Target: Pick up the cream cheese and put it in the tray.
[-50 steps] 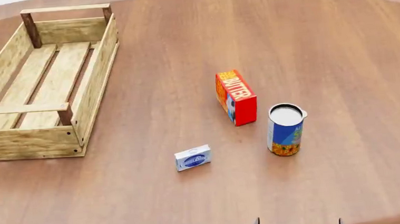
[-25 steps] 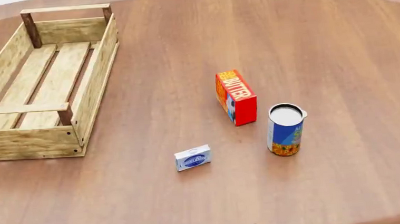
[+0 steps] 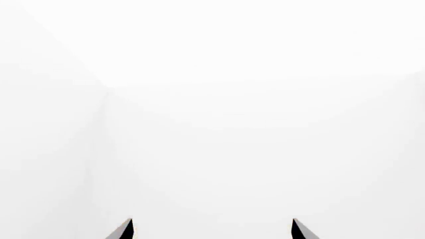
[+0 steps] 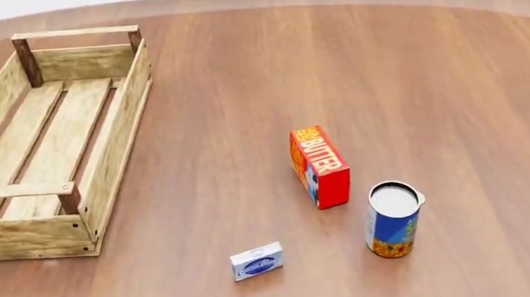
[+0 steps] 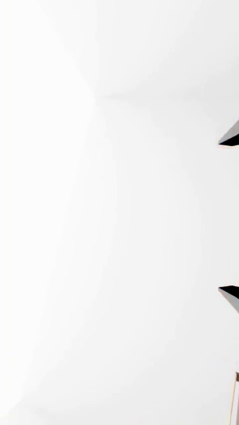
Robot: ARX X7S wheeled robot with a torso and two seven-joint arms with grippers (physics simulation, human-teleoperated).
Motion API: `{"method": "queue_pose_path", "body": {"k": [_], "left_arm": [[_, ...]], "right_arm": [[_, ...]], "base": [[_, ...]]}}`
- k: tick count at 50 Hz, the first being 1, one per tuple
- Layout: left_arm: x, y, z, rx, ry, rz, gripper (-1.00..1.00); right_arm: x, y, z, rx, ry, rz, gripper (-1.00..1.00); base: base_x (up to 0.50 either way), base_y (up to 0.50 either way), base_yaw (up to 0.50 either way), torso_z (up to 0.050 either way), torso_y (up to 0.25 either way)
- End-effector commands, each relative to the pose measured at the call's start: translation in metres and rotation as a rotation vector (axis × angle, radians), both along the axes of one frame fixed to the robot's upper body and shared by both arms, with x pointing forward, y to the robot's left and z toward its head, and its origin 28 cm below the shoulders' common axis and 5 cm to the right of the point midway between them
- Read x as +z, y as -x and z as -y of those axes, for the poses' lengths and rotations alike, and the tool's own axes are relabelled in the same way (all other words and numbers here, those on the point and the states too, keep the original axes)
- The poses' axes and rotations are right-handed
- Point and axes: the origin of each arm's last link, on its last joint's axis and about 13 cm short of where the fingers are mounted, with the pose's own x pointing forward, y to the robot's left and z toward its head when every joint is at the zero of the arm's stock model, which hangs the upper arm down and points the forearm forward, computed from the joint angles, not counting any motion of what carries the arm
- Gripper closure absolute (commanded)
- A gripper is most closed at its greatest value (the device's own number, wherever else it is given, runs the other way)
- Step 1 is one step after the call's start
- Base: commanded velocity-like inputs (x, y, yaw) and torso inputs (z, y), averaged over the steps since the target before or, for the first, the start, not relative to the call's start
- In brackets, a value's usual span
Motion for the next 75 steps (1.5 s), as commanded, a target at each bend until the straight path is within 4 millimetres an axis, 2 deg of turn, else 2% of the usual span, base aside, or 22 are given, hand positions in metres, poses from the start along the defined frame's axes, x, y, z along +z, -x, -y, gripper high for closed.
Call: {"method": "queue_pose_path", "body": {"k": [1,38,75], "left_arm": [[-0.0001,0.0008,0.0002,-0.005,-0.002,0.005,-1.0],[0.0002,0.0012,0.0002,0.0,0.0,0.007,-1.0],[0.0,0.0004,-0.0002,0.005,-0.002,0.011,-1.0]], "right_arm": [[-0.0007,-0.001,-0.0007,-0.002,0.007,-0.001,-1.0],[-0.0009,-0.0011,-0.0014,-0.008,0.018,-0.004,-1.0],[-0.0012,-0.0027,-0.0023,-0.018,0.024,-0.011,-1.0]], "base": [[0.31,0.12,0.0,0.0,0.0],[0.28,0.21,0.0,0.0,0.0],[0.13,0.3,0.0,0.0,0.0]]}}
